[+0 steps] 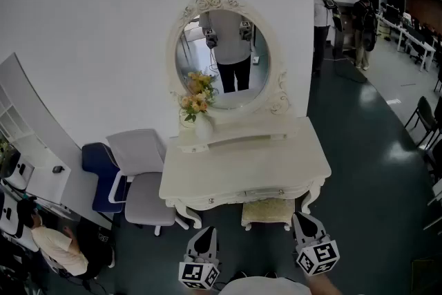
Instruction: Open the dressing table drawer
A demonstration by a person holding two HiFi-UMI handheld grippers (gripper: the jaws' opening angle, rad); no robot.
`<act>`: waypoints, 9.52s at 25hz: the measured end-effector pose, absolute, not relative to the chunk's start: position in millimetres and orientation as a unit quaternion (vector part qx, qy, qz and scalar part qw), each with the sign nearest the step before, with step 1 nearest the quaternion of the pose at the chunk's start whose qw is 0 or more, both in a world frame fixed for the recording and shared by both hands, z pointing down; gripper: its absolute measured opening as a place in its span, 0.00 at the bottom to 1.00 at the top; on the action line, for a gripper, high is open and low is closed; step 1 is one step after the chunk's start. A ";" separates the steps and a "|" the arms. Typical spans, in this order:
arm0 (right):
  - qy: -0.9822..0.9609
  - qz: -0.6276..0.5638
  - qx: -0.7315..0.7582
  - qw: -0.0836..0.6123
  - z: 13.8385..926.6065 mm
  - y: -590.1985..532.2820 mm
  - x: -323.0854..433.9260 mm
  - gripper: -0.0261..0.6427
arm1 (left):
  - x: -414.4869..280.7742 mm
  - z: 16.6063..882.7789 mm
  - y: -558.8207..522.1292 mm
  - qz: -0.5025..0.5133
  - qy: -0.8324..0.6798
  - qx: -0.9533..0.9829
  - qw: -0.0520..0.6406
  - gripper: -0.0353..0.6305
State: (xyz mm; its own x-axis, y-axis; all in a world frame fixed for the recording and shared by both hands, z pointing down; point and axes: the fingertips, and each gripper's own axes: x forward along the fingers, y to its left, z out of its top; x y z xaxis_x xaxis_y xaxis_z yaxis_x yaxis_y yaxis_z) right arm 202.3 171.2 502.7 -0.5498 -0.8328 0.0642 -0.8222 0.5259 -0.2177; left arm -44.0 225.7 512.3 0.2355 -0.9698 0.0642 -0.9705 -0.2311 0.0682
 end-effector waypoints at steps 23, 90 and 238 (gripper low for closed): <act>0.875 -0.106 -0.471 0.029 506.4 178.5 207.1 0.05 | -40.4 515.4 240.6 0.017 -0.639 0.768 0.037 0.09; 0.885 -0.109 -0.451 0.014 516.6 84.6 172.7 0.05 | -77.8 526.7 150.7 0.013 -0.657 0.753 0.032 0.46; 0.830 -0.143 -0.537 -0.045 525.7 -202.1 65.9 0.05 | -322.0 805.9 -247.7 0.241 -0.644 0.661 0.300 0.44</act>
State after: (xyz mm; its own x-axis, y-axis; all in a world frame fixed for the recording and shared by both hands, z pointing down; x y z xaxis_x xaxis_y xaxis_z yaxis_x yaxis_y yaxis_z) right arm 65.9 -202.1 525.7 -0.4183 -0.8790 0.2288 -0.9049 0.3814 -0.1892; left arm -322.0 -247.7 805.9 0.0535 -0.7072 0.7050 -0.9962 0.0106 0.0863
